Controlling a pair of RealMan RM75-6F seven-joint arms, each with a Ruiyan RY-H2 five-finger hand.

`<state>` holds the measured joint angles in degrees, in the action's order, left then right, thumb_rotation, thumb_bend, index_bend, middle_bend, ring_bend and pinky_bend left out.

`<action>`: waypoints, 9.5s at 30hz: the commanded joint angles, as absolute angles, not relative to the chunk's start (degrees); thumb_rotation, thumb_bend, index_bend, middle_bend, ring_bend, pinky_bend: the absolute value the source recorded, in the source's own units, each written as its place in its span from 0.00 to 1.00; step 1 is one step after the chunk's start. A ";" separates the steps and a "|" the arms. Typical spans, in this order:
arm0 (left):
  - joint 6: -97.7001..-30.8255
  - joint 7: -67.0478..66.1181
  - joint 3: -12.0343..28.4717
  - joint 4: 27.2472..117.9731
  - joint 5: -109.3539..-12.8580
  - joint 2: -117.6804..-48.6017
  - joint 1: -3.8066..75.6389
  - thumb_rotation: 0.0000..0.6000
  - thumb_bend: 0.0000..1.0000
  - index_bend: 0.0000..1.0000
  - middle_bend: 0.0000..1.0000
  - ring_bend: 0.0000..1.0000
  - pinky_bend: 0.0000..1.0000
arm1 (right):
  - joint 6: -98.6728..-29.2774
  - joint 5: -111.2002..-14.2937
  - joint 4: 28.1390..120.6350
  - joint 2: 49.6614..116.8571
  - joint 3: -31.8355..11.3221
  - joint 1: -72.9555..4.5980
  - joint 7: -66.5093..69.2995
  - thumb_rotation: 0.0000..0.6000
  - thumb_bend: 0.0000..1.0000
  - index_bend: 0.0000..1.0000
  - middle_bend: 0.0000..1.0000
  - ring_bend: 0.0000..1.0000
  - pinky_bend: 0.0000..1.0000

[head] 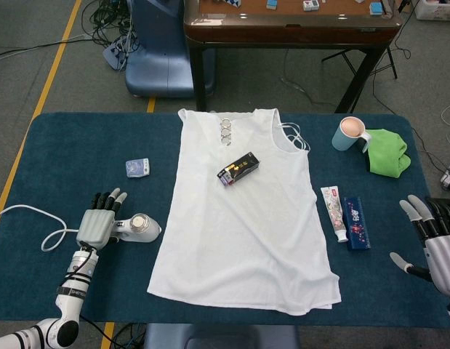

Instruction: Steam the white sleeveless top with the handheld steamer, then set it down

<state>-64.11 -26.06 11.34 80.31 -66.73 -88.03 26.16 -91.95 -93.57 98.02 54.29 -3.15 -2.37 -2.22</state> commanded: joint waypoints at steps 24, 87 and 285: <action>-63.37 -22.68 11.01 71.33 -66.66 -92.96 30.14 1.00 0.31 0.46 0.27 0.22 0.00 | -90.81 -92.54 96.93 54.94 -3.12 -2.48 -0.98 1.00 0.04 0.01 0.10 0.00 0.00; -54.13 -5.63 15.60 87.69 -61.20 -82.78 35.75 1.00 0.31 0.80 0.76 0.65 0.61 | -72.49 -98.44 99.98 54.22 2.80 -10.73 -3.19 1.00 0.29 0.00 0.10 0.00 0.00; -57.34 -22.41 13.81 58.95 -67.40 -113.46 49.81 1.00 0.31 0.80 0.75 0.63 0.61 | -57.28 -95.62 83.26 73.99 11.76 -24.26 9.86 1.00 0.07 0.00 0.11 0.00 0.00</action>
<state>-57.30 -22.45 13.86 58.94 -67.29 -113.54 49.86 -57.27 -95.62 83.26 73.99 11.76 -24.26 9.87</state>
